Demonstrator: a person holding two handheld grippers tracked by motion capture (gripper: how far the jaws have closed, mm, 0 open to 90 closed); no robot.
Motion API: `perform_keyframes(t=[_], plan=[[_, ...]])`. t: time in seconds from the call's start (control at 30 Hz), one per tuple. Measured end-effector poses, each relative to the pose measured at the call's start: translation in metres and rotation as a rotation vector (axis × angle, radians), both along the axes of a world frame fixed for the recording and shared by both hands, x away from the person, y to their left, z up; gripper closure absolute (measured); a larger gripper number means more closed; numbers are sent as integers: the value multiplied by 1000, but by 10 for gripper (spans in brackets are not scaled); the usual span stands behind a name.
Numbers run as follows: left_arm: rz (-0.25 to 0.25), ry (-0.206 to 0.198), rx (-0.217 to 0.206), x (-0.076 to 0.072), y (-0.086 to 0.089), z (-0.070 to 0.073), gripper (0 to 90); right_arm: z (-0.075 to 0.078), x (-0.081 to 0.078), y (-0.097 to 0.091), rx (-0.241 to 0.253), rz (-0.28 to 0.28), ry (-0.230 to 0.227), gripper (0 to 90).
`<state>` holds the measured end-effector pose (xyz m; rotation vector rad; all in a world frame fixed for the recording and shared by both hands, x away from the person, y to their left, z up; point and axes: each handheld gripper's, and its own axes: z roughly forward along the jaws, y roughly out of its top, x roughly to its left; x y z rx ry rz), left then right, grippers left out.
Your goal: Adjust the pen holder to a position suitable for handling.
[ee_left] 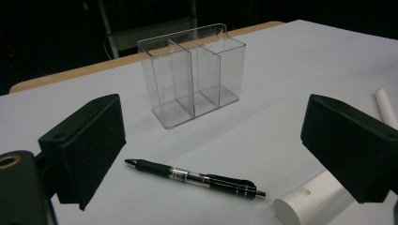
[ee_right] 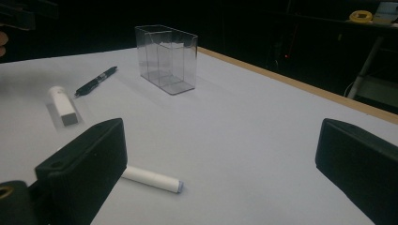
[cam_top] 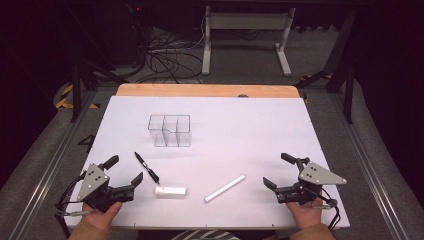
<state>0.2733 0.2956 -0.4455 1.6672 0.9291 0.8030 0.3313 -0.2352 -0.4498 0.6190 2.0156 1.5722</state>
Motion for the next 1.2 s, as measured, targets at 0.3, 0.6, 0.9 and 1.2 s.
perform_keyframes(t=[0.3, 0.6, 0.9, 1.2], plan=[[-5, -7, -3, -1, -1, 1, 74, 0, -1, 2, -11, 8, 3, 39], [-8, -6, -2, 0, -1, 2, 75, 1, -2, 2, -14, 10, 10, 52], [-13, -9, 3, 0, -2, 3, 87, 1, -1, 3, -14, 21, 21, 70], [-10, -6, 6, 0, -2, 3, 89, 8, 0, 7, -15, 42, 35, 83]])
